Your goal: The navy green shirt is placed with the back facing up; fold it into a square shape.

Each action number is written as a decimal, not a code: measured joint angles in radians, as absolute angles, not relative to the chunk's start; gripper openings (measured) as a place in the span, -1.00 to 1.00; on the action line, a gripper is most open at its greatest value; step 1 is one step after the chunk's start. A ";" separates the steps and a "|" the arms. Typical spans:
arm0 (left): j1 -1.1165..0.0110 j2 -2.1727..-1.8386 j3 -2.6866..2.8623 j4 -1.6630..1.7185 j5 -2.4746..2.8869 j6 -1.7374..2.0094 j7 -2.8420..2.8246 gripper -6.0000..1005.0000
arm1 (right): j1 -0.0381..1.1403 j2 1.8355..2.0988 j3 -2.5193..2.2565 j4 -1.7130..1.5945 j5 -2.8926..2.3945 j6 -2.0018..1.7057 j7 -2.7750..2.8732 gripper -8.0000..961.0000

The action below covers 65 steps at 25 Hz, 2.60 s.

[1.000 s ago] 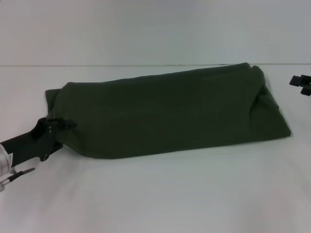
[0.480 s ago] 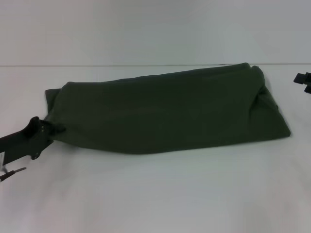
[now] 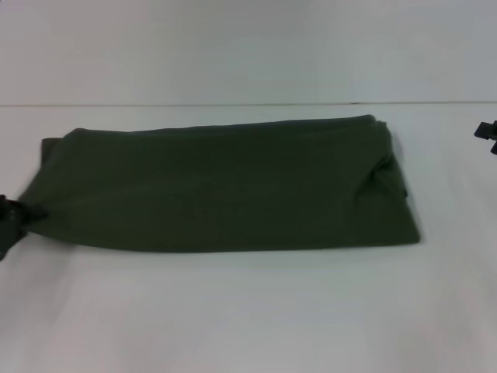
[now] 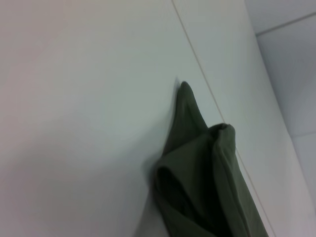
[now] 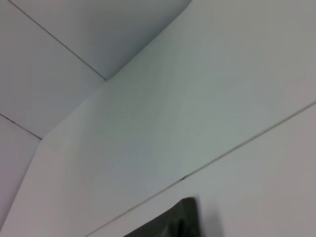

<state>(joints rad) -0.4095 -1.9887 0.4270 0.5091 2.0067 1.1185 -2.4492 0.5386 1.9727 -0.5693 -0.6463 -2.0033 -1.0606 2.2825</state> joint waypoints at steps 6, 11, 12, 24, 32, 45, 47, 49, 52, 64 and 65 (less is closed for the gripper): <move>-0.399 -1.970 0.423 0.519 2.012 1.069 -2.448 -0.94 | 0.537 1.971 -0.569 -0.638 -2.004 -1.055 2.283 0.15; -0.400 -1.976 0.406 0.549 2.006 1.121 -2.429 -0.93 | 0.537 1.970 -0.569 -0.635 -2.003 -1.055 2.272 0.15; -0.405 -1.980 0.404 0.561 1.998 1.154 -2.420 -0.93 | 0.537 1.970 -0.569 -0.635 -2.003 -1.055 2.271 0.15; -0.577 -2.021 0.423 0.653 1.884 1.463 -2.391 -0.91 | 0.556 1.980 -0.575 -0.626 -2.003 -1.054 2.245 0.14; -0.699 -2.095 0.546 0.649 1.882 1.456 -2.345 -0.87 | 0.563 1.983 -0.577 -0.618 -2.003 -1.052 2.234 0.14; -0.913 -2.176 0.813 0.281 1.785 1.041 -2.062 -0.80 | 0.568 1.983 -0.579 -0.588 -2.007 -1.027 2.230 0.13; -0.960 -2.176 0.823 0.214 1.753 1.016 -1.998 -0.79 | 0.569 1.983 -0.579 -0.582 -2.008 -1.022 2.229 0.13; -0.976 -2.176 0.845 0.205 1.740 1.059 -1.971 -0.78 | 0.570 1.982 -0.580 -0.581 -2.008 -1.021 2.229 0.13; -0.948 -2.173 0.882 0.272 1.742 1.217 -1.966 -0.55 | 0.568 1.977 -0.581 -0.581 -2.010 -1.027 2.229 0.13; -0.547 -2.085 0.762 0.629 1.733 1.596 -2.237 0.24 | 0.581 1.938 -0.642 -0.580 -2.012 -1.195 2.250 0.12; -0.530 -2.072 0.757 0.629 1.737 1.597 -2.264 0.33 | 0.589 1.935 -0.659 -0.580 -2.012 -1.208 2.261 0.12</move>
<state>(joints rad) -0.5304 -2.0716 0.7567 0.6286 1.7372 1.5971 -2.2640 0.5886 1.9345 -0.6595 -0.5798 -2.0123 -1.2080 2.2613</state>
